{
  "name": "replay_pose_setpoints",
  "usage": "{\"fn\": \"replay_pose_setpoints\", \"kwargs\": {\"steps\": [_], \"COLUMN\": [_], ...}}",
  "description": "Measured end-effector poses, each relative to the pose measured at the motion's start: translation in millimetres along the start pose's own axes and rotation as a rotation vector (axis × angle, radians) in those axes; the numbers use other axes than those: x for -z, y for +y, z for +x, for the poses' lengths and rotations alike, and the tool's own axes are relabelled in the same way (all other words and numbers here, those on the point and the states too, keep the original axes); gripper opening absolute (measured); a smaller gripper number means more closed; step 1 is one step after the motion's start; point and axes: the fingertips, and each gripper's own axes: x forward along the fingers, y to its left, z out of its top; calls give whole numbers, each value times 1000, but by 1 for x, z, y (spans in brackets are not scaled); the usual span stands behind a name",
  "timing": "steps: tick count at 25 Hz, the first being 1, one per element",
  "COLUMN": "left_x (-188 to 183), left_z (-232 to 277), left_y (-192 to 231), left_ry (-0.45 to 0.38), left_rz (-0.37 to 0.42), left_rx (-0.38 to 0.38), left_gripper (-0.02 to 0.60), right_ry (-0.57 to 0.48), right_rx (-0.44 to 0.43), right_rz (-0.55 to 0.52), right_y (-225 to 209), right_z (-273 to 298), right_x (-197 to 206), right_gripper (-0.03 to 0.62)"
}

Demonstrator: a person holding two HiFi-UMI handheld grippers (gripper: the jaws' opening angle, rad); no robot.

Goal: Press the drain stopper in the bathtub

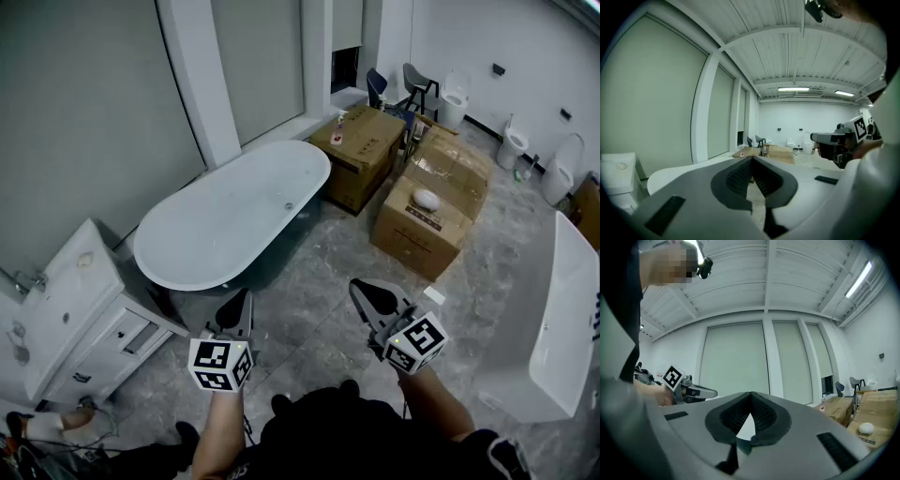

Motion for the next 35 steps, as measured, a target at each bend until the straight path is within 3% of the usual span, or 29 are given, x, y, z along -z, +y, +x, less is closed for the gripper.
{"fn": "replay_pose_setpoints", "kwargs": {"steps": [13,28,35], "left_x": [13,17,31], "left_z": [6,68,89], "left_y": [-43,-156,-139], "left_ry": [40,51,101], "left_rz": [-10,0,-28], "left_rx": [-7,65,21], "left_gripper": [11,11,11], "right_ry": [7,-11,27], "right_rx": [-14,41,-1], "right_rz": [50,178,200], "right_y": [-17,-112,-128], "right_z": [-32,-119,-95], "right_x": [14,31,47], "right_gripper": [11,14,14]}}
